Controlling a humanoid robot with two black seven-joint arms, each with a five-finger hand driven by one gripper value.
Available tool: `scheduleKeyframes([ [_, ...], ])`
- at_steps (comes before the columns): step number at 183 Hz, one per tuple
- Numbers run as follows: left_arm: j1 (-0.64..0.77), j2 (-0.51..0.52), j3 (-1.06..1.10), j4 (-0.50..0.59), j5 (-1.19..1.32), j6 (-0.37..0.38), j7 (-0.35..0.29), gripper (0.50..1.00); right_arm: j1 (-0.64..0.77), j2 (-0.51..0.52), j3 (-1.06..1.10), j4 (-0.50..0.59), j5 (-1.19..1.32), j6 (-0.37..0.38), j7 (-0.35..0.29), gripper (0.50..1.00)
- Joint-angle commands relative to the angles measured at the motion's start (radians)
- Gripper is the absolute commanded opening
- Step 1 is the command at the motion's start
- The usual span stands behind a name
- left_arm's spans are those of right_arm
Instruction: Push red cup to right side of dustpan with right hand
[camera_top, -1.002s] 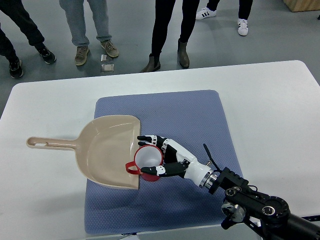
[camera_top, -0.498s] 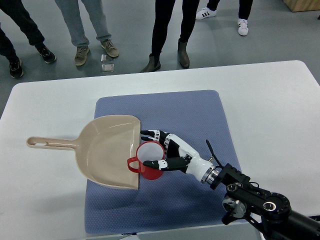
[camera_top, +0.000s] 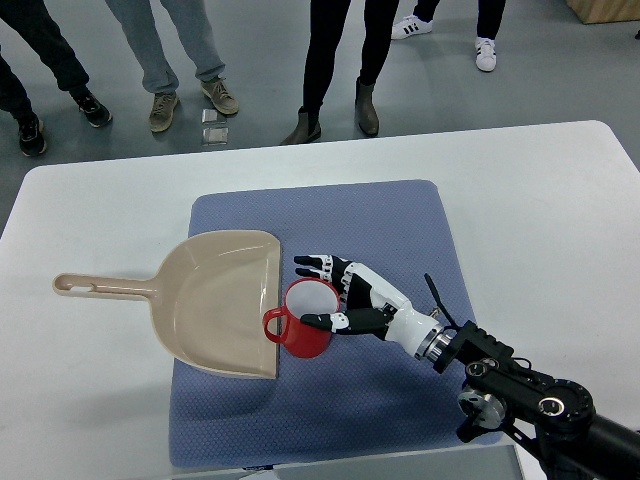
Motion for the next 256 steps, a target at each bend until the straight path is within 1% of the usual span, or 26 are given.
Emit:
scheduleKeyframes([
  [1, 0.0, 0.0, 0.0, 0.0, 0.0, 0.0, 0.0, 1.0, 0.0, -0.006, 0.003, 0.004, 0.0, -0.001, 0.001, 0.928],
  [83, 0.0, 0.0, 0.0, 0.0, 0.0, 0.0, 0.0, 1.0, 0.002, -0.008, 0.014, 0.014, 0.0, 0.001, 0.004, 0.928],
  [115, 0.0, 0.0, 0.0, 0.0, 0.0, 0.0, 0.0, 1.0, 0.008, -0.012, 0.014, 0.049, -0.003, 0.001, 0.005, 0.928],
  [187, 0.0, 0.0, 0.0, 0.0, 0.0, 0.0, 0.0, 1.0, 0.017, -0.025, 0.022, 0.05, 0.0, -0.008, 0.008, 0.928],
  [231, 0.0, 0.0, 0.0, 0.0, 0.0, 0.0, 0.0, 1.0, 0.074, -0.043, 0.138, 0.021, 0.015, -0.002, -0.005, 0.928],
  [241, 0.0, 0.0, 0.0, 0.0, 0.0, 0.0, 0.0, 1.0, 0.099, -0.048, 0.146, 0.003, 0.054, -0.002, -0.01, 0.928],
  [256, 0.0, 0.0, 0.0, 0.0, 0.0, 0.0, 0.0, 1.0, 0.143, -0.077, 0.149, -0.019, 0.162, 0.002, -0.042, 0.928],
])
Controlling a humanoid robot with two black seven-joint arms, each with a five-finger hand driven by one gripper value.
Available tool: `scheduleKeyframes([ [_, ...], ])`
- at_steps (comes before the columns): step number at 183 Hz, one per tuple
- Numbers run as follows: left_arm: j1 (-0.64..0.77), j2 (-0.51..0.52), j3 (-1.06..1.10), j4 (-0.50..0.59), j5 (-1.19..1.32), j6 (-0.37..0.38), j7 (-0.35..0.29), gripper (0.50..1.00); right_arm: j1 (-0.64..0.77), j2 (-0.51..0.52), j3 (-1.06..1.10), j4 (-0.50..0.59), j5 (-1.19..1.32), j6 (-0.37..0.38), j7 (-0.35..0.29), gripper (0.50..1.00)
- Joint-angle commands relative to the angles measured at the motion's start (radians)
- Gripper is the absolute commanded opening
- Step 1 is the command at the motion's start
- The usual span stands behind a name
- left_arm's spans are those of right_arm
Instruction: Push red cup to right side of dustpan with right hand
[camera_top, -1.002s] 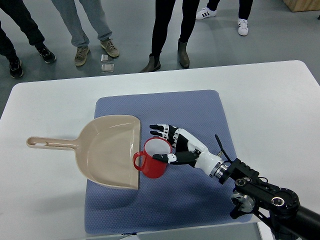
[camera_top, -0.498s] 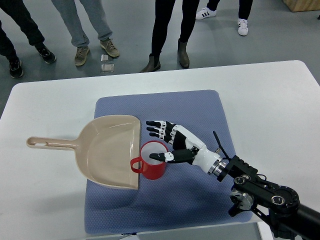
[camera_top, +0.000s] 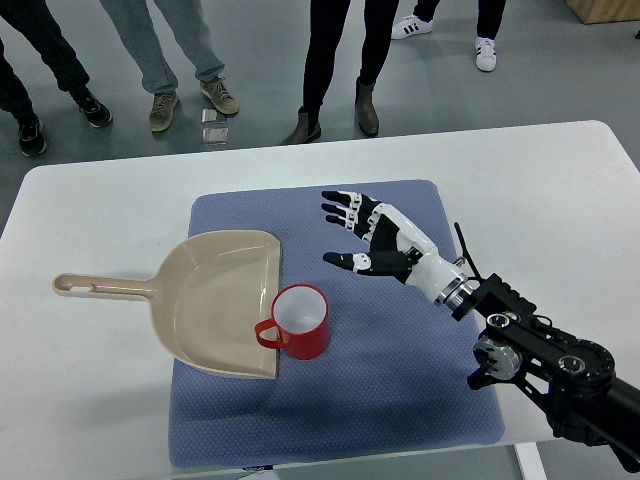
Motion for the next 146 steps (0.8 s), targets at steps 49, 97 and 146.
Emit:
scheduleKeyframes([
  [49, 0.0, 0.0, 0.0, 0.0, 0.0, 0.0, 0.0, 1.0, 0.148, -0.083, 0.007, -0.088, 0.42, 0.001, -0.075, 0.928],
  [97, 0.0, 0.0, 0.0, 0.0, 0.0, 0.0, 0.0, 1.0, 0.179, -0.094, 0.011, -0.117, 0.687, -0.012, -0.093, 0.928],
  [146, 0.0, 0.0, 0.0, 0.0, 0.0, 0.0, 0.0, 1.0, 0.211, -0.085, 0.015, -0.135, 0.867, -0.038, -0.095, 0.928],
])
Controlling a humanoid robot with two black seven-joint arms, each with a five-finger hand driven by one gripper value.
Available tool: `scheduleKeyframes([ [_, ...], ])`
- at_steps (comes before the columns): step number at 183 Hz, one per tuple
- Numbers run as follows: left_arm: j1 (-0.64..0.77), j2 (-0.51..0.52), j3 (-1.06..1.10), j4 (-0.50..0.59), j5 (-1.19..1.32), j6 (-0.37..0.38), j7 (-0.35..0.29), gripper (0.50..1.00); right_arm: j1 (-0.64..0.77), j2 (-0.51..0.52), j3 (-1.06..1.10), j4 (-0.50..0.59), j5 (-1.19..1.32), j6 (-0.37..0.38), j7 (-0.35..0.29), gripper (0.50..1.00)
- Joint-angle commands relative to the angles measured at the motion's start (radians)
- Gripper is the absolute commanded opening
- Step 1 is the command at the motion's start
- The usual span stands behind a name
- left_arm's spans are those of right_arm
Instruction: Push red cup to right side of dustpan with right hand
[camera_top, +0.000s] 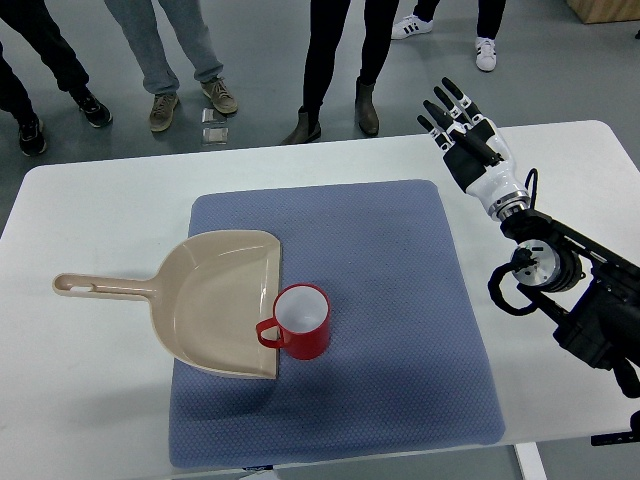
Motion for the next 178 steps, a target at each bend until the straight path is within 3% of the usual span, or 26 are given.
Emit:
scheduleKeyframes([
  [1, 0.0, 0.0, 0.0, 0.0, 0.0, 0.0, 0.0, 1.0, 0.013, 0.003, 0.005, -0.013, 0.06, -0.01, -0.001, 0.928],
  [39, 0.0, 0.0, 0.0, 0.0, 0.0, 0.0, 0.0, 1.0, 0.026, 0.032, 0.005, -0.091, 0.124, -0.046, -0.02, 0.928],
  [77, 0.0, 0.0, 0.0, 0.0, 0.0, 0.0, 0.0, 1.0, 0.014, 0.046, -0.009, -0.1, 0.139, -0.097, -0.021, 0.928],
  [178, 0.0, 0.0, 0.0, 0.0, 0.0, 0.0, 0.0, 1.0, -0.009, 0.072, 0.0, -0.12, 0.132, -0.094, -0.006, 0.928],
])
